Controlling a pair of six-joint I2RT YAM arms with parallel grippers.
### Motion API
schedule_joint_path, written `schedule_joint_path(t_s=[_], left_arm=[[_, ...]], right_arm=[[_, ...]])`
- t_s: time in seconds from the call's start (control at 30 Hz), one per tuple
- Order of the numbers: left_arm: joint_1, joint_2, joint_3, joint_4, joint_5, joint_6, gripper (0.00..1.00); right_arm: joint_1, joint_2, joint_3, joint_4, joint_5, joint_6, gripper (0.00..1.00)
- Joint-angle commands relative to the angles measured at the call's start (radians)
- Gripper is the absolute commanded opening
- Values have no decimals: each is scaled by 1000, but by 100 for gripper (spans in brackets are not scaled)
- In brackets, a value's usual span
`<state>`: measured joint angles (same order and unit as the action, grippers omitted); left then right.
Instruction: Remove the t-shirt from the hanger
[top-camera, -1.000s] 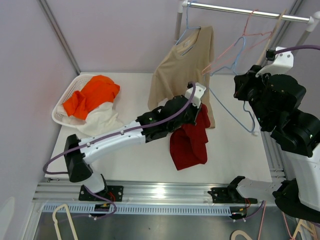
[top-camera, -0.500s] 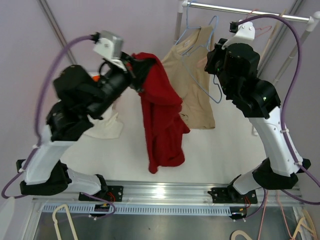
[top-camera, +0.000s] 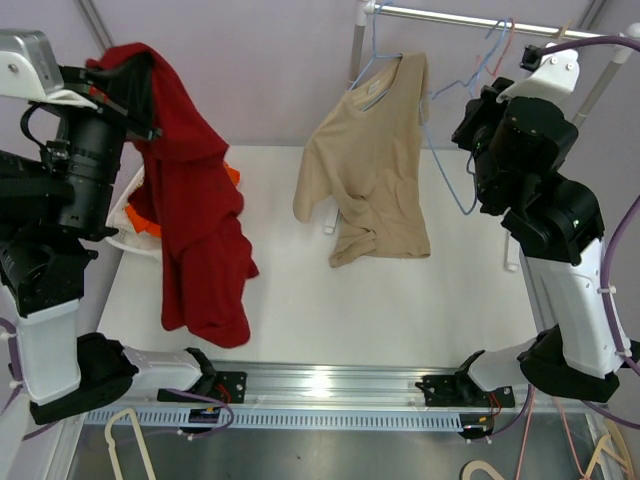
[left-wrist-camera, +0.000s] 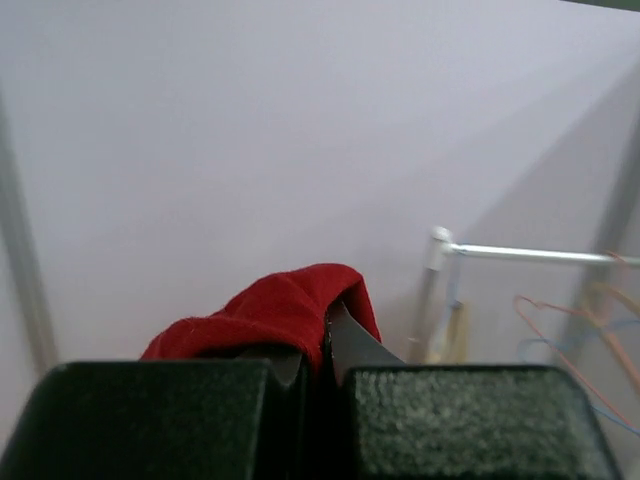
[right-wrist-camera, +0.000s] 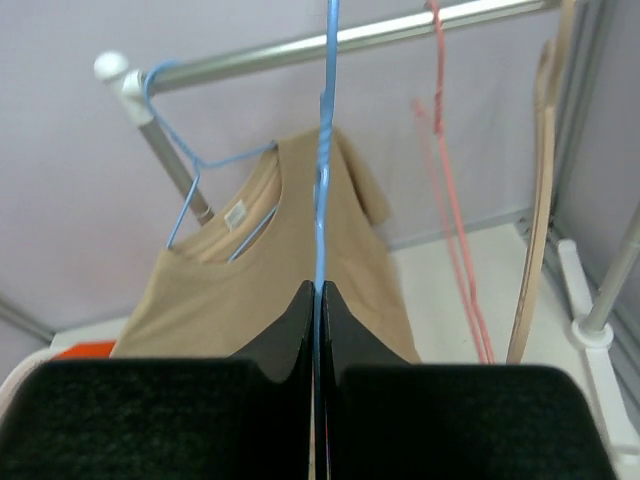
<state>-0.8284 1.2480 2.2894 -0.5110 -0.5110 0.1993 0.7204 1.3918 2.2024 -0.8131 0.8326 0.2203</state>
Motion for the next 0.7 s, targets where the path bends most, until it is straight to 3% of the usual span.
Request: schedule_joint_path(t_s=[0.0, 0.1, 0.13, 0.27, 0.4, 0.5, 0.67], left_arm=[[133, 37, 30, 167, -20, 114, 1], [262, 54, 50, 152, 84, 7, 1], [369, 60, 56, 128, 118, -36, 1], [622, 149, 101, -1, 302, -287, 1], [799, 236, 68, -33, 463, -422, 1], [954, 321, 50, -67, 503, -521, 1], [1090, 441, 68, -187, 477, -658, 1]], right_arm=[[4, 38, -7, 181, 126, -122, 0], [-12, 90, -7, 310, 125, -214, 0], [-24, 104, 0, 343, 84, -216, 0], [-117, 238, 167, 281, -47, -196, 0], [-196, 306, 192, 313, -114, -194, 0], [-283, 346, 178, 373, -187, -170, 0], [-345, 423, 203, 439, -251, -170, 0]])
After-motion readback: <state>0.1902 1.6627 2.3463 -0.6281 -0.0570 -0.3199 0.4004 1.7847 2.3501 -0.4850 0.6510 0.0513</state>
